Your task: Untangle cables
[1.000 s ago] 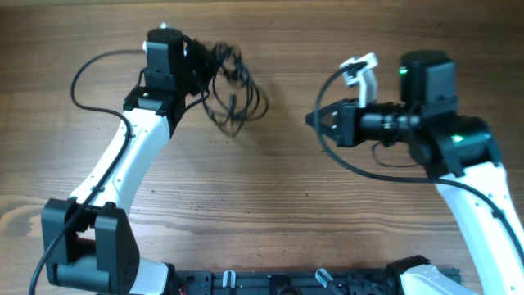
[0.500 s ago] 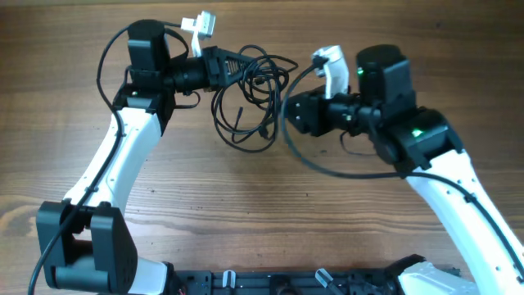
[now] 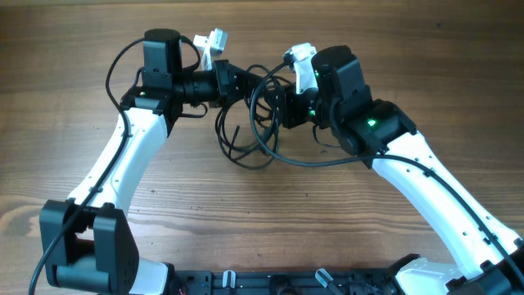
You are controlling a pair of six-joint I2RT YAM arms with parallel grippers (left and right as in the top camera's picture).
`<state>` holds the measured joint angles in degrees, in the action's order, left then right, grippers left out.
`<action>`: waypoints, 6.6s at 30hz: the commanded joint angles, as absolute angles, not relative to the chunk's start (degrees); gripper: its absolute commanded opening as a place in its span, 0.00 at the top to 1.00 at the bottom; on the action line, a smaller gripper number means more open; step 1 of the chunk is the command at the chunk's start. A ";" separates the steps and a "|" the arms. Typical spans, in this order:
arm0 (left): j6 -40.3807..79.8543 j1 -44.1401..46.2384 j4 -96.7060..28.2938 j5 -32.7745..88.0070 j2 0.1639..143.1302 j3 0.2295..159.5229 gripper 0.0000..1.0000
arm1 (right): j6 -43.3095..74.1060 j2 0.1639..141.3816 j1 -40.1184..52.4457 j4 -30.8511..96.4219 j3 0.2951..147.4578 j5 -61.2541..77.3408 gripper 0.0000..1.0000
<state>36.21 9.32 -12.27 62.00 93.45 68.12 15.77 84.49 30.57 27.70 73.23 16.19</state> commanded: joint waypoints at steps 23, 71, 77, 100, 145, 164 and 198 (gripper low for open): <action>48.45 6.87 -19.09 57.52 92.58 68.69 0.96 | 6.70 87.48 25.58 30.83 73.71 19.79 0.96; 36.95 6.66 -31.20 59.68 85.19 68.69 0.95 | -20.43 90.65 34.65 23.09 73.54 18.76 0.67; 36.91 6.63 -31.20 60.58 85.19 68.69 0.89 | -8.93 89.91 34.09 21.78 73.56 14.79 0.96; 30.52 6.63 -42.50 28.86 85.19 68.64 0.96 | 29.50 67.29 5.87 29.74 73.60 8.78 0.96; 44.38 6.66 -19.11 52.47 85.19 68.64 0.96 | 23.18 91.83 31.35 31.62 73.49 22.26 0.67; 39.18 6.63 -42.68 -12.75 85.21 68.62 0.96 | 24.18 75.94 14.74 38.09 75.16 27.79 0.96; 54.76 6.00 -11.66 62.59 85.19 68.64 0.86 | 16.82 89.82 25.80 36.88 75.09 29.36 0.78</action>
